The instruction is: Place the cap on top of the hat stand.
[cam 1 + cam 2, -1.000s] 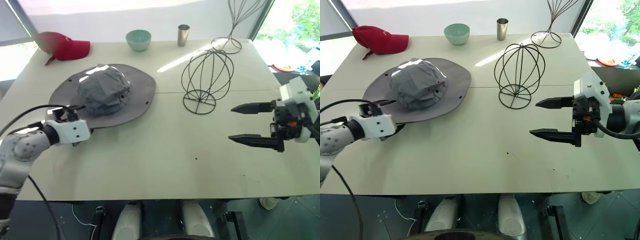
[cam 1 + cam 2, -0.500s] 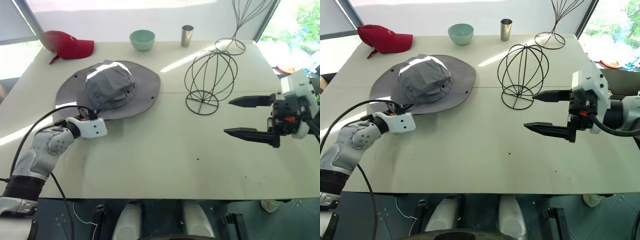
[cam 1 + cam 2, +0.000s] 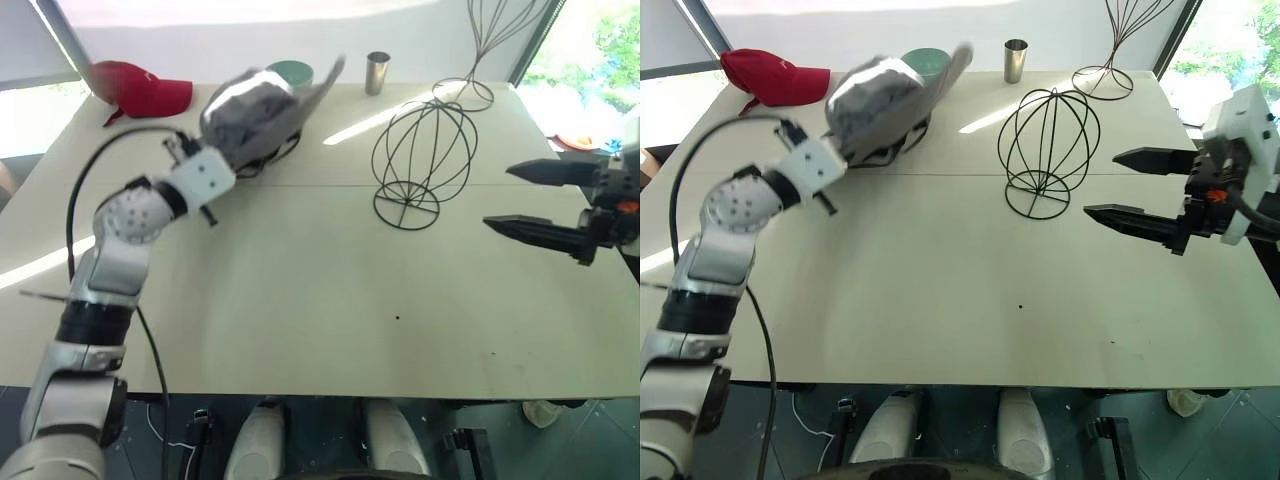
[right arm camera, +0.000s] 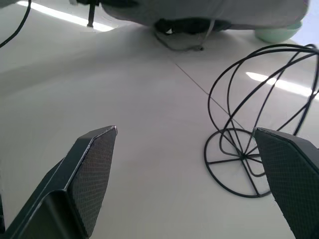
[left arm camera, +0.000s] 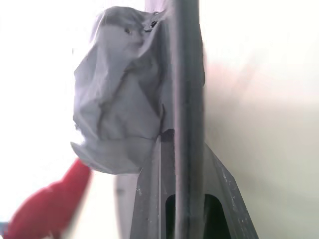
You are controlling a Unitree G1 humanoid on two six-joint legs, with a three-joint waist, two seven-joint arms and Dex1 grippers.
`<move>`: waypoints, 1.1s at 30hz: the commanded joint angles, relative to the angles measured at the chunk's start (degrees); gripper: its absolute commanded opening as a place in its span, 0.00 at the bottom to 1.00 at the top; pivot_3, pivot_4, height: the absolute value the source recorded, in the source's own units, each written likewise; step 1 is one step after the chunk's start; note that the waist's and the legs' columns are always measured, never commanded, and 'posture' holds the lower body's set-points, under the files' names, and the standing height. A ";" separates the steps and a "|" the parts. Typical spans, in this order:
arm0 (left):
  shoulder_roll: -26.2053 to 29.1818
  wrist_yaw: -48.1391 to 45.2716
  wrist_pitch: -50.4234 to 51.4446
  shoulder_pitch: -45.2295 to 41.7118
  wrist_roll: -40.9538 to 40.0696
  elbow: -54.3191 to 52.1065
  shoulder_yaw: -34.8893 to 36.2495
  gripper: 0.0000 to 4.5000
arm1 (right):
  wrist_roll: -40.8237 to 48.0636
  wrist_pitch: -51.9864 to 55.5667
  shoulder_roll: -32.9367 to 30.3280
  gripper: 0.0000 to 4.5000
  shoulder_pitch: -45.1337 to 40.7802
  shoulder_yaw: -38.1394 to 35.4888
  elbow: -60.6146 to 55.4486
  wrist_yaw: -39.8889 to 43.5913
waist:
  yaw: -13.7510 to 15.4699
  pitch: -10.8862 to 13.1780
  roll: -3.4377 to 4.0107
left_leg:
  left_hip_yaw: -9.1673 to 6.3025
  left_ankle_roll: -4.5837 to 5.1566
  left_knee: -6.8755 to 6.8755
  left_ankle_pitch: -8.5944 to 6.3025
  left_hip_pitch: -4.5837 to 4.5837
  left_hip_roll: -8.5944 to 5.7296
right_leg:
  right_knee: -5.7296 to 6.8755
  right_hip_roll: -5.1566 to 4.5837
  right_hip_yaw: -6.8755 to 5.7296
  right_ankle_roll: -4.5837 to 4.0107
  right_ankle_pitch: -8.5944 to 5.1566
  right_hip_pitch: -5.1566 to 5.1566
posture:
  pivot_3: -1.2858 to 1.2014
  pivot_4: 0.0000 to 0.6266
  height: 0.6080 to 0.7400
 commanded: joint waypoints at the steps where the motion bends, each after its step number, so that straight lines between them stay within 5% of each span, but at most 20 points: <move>1: -2.58 0.02 -2.44 -8.92 -0.31 -0.58 -1.94 0.01 | -0.89 -1.35 -1.04 1.00 0.10 -3.57 0.49 -0.11 | -0.01 0.00 0.00 | 0.01 0.00 0.01 0.00 -0.01 0.00 | 0.00 0.00 0.00 0.00 0.00 0.00 | 0.52 0.24 1.00; 7: -8.64 2.25 -12.99 -21.78 2.83 5.41 -7.57 0.01 | -1.61 -1.63 -0.47 1.00 2.45 -6.51 0.00 -0.32 | -0.05 0.01 -0.01 | 0.06 0.05 0.21 -0.03 -0.12 -0.02 | -0.02 0.00 0.01 0.05 -0.03 0.01 | 0.52 0.24 1.00; 16: -6.56 18.34 -41.85 -25.63 27.99 18.37 -22.96 0.01 | -1.12 0.96 0.35 1.00 8.91 -16.93 -1.36 -0.72 | -0.18 0.01 -0.01 | 0.19 0.21 0.20 -0.12 0.00 -0.03 | 0.02 0.03 0.22 0.10 -0.06 0.02 | 0.52 0.24 1.00; 33: -5.74 34.69 -47.54 -19.43 46.07 26.21 -32.48 0.01 | -2.77 1.21 3.10 1.00 18.46 -22.79 -4.17 -1.20 | 0.08 0.04 -0.09 | 0.17 0.23 0.28 -0.13 -0.01 -0.09 | 0.03 -0.02 0.22 0.17 -0.06 0.09 | 0.52 0.24 1.00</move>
